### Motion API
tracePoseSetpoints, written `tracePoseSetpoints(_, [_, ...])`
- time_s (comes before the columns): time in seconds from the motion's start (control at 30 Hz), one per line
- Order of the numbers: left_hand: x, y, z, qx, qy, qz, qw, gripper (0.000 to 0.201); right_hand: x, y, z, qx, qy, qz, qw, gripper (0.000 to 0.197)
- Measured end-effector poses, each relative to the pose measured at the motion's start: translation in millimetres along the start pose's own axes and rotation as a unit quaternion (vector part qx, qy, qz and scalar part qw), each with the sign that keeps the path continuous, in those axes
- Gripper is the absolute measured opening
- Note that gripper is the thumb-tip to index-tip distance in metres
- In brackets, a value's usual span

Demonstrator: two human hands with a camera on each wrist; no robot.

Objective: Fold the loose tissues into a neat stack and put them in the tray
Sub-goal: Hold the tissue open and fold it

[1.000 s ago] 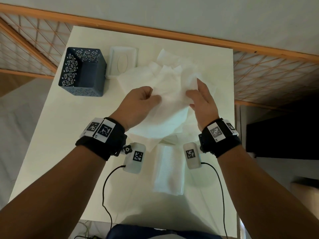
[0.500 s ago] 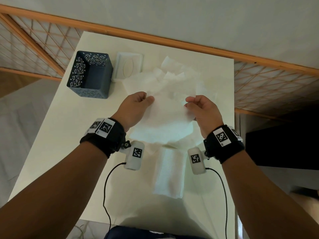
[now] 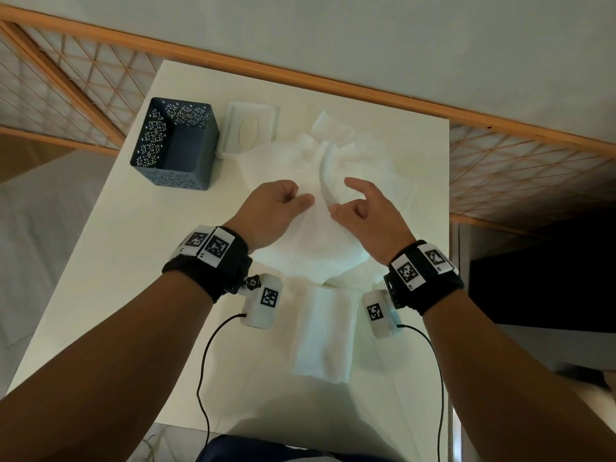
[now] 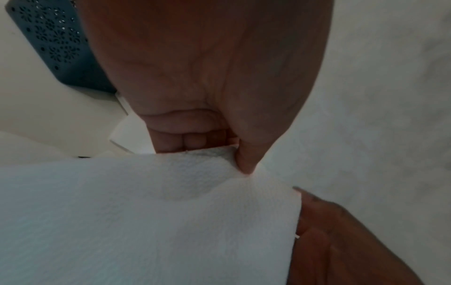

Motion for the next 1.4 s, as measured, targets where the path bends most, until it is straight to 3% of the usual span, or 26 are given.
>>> tracePoseSetpoints(0.17, [1,3,5,-0.035,0.023,-0.018,0.999,0.031,7,-12,-4,0.004,-0.003,-0.002,1.0,0.043])
tracePoseSetpoints(0.3, [7,5,7,-0.047,0.057,-0.044,0.996,0.041,6,-18,2,0.02,0.024,-0.113,0.993,0.017])
tracePoseSetpoints(0.37, [14,7,6,-0.053,0.086,-0.043,0.994,0.043,7,-15,2,0.009,0.032,-0.108,0.994,0.013])
tracePoseSetpoints(0.47, [28,13,0,-0.065,0.115,-0.026,0.991,0.048,13,-7,-1,-0.015,0.029,-0.04,0.999,0.013])
tracePoseSetpoints(0.6, [42,16,-12,-0.02,0.151,-0.11,0.982,0.047,17,2,-7,-0.044,0.006,0.073,0.996,0.01])
tracePoseSetpoints(0.73, [45,14,-21,0.012,0.155,-0.165,0.974,0.086,16,7,-10,-0.083,-0.022,0.193,0.977,0.007])
tracePoseSetpoints(0.83, [44,8,-25,0.022,0.142,-0.186,0.972,0.079,12,9,-12,-0.109,-0.033,0.253,0.961,0.01])
tracePoseSetpoints(0.93, [47,2,-26,-0.005,0.146,-0.137,0.98,0.091,10,9,-16,-0.112,-0.042,0.309,0.944,0.016])
tracePoseSetpoints(1.03, [43,-1,-29,-0.078,0.157,-0.069,0.982,0.077,10,7,-20,-0.112,-0.058,0.343,0.931,0.013])
tracePoseSetpoints(1.17, [35,-3,-34,-0.177,0.148,-0.104,0.968,0.061,8,-1,-23,-0.109,-0.089,0.398,0.906,0.024])
tracePoseSetpoints(1.4, [15,-15,-41,-0.094,0.132,-0.145,0.976,0.063,7,-3,-24,-0.113,-0.131,0.454,0.874,0.034])
Point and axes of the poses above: each hand's wrist, its own z-axis towards the middle knuckle, its own y-axis out of the back of the hand, x = y × z, the point moved 2 cm from there along z, towards the middle knuckle, and after that the axes turned 15 degrees about z, right-handed, at the moved point
